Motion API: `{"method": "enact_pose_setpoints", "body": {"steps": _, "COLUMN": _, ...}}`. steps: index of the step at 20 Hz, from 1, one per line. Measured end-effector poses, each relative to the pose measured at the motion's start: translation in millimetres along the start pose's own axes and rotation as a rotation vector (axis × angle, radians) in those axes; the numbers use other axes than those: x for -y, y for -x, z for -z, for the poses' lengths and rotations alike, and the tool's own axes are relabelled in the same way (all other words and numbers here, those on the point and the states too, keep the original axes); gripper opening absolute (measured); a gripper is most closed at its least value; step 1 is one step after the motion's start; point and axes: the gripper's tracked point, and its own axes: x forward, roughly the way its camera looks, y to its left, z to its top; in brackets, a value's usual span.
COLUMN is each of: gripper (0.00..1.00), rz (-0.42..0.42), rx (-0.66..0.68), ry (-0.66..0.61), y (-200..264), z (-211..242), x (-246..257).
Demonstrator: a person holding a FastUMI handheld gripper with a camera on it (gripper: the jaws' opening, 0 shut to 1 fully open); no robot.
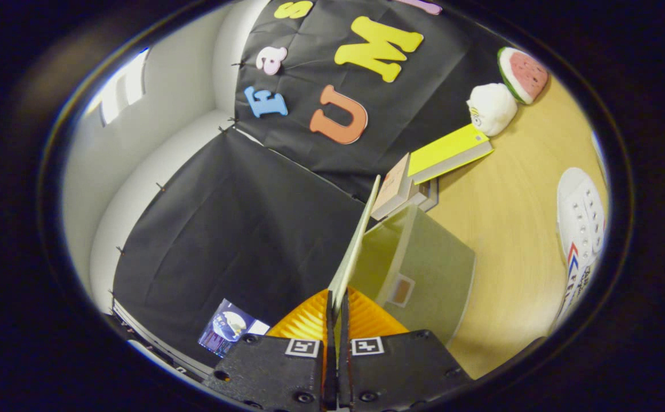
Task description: Open the storage box then place both shoes into the box .Put the left shoe in first, then the right shoe, with the right side of both shoes facing outward in a uniform manner.
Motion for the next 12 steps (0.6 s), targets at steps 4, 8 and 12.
{"method": "enact_pose_setpoints", "body": {"steps": 4, "gripper": 0.06, "rz": 0.037, "rx": -0.013, "ry": 0.145, "y": -15, "z": -18, "x": -49}}
{"method": "enact_pose_setpoints", "body": {"steps": 8, "gripper": 0.09, "rz": 0.033, "rx": -0.020, "ry": 0.238, "y": -50, "z": -27, "x": -99}}
{"method": "enact_pose_setpoints", "body": {"steps": 12, "gripper": 0.14, "rz": 0.009, "rx": -0.050, "ry": 0.328, "y": -100, "z": -23, "x": -138}}
